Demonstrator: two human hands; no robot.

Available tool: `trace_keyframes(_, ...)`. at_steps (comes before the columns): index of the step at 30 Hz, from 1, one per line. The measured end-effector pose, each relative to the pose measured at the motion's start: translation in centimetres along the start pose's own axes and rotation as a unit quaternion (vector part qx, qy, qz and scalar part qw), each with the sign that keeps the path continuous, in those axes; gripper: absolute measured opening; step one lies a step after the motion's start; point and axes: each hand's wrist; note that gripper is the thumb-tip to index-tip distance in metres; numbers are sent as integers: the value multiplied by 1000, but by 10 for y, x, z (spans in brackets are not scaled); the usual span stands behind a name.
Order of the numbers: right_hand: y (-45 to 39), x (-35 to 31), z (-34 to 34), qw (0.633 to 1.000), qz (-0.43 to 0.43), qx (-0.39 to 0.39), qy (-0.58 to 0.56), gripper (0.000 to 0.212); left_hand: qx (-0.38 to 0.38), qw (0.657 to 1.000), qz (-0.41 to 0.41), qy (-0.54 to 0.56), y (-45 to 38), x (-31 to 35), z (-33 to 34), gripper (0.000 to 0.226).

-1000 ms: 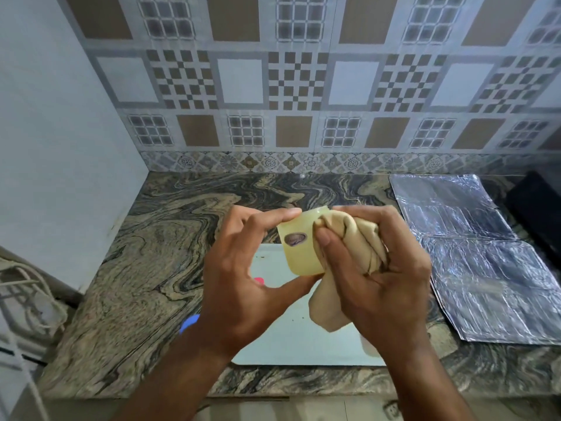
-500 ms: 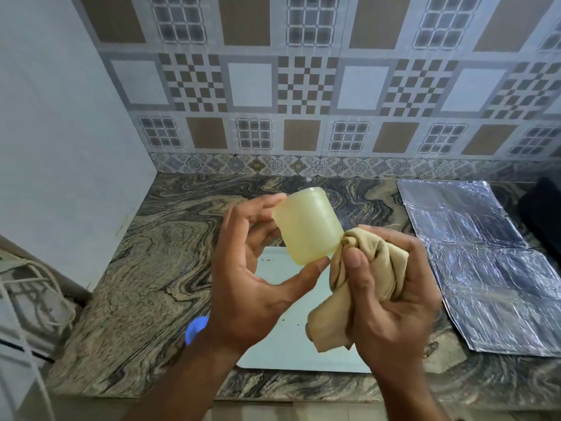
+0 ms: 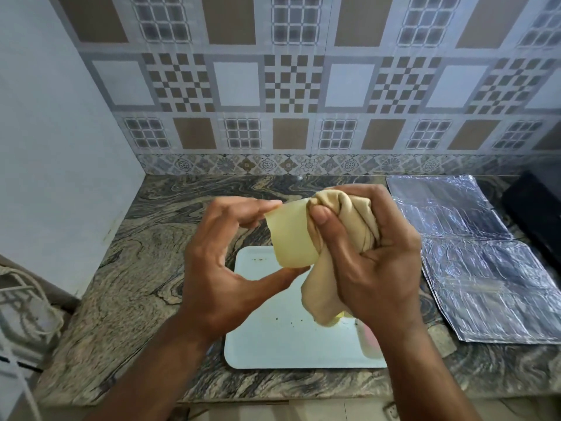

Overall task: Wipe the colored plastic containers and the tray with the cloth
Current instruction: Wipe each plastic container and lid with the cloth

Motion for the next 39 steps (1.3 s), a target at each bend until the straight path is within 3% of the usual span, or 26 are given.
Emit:
trace_keyframes(3, -8, 3, 4, 997, 45, 36, -54, 17, -2, 1000, -3, 20, 1, -8, -4, 73)
trace_keyframes(6, -3, 6, 3, 989, 50, 76, -118, 11, 27, 991, -66, 110, 5, -11, -3, 73)
trace_keyframes(9, 21, 2, 7, 990, 17, 70, -124, 11, 59, 977, -103, 179, 6, -4, 3, 75)
trace_keyframes(14, 40, 5, 16, 993, 6, 61, -100, 17, 23, 961, -139, 239, 5, 4, 12, 73)
trace_keyframes(16, 37, 7, 13, 994, -1, 64, -83, 18, 32, 969, -139, 204, 4, 1, 9, 74)
trace_keyframes(20, 30, 3, 4, 998, -28, 42, -33, 21, 23, 998, -63, 0, 0, -5, -1, 71)
trace_keyframes(22, 24, -1, 3, 999, -45, 17, 1, 20, 6, 999, -38, -33, 0, 0, -1, 69)
trace_keyframes(25, 11, -6, 7, 999, -39, 19, 10, 18, 6, 1000, -19, 19, 1, 0, 2, 65)
trace_keyframes(31, -7, 1, 18, 990, 56, 85, -100, 12, 33, 992, -52, 111, 3, -11, 0, 69)
trace_keyframes(35, 12, -4, 19, 984, 16, 86, -152, 11, 71, 971, -126, 189, 7, -7, 3, 69)
trace_keyframes(39, 41, -3, 27, 991, -11, 59, -123, 17, 67, 955, -149, 247, 6, 2, 12, 75)
Point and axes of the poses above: each hand's wrist, its own y-axis away from the middle knuckle, its own z-axis out of the palm, x = y × z, and after that the axes turned 5 degrees about -y, right-handed
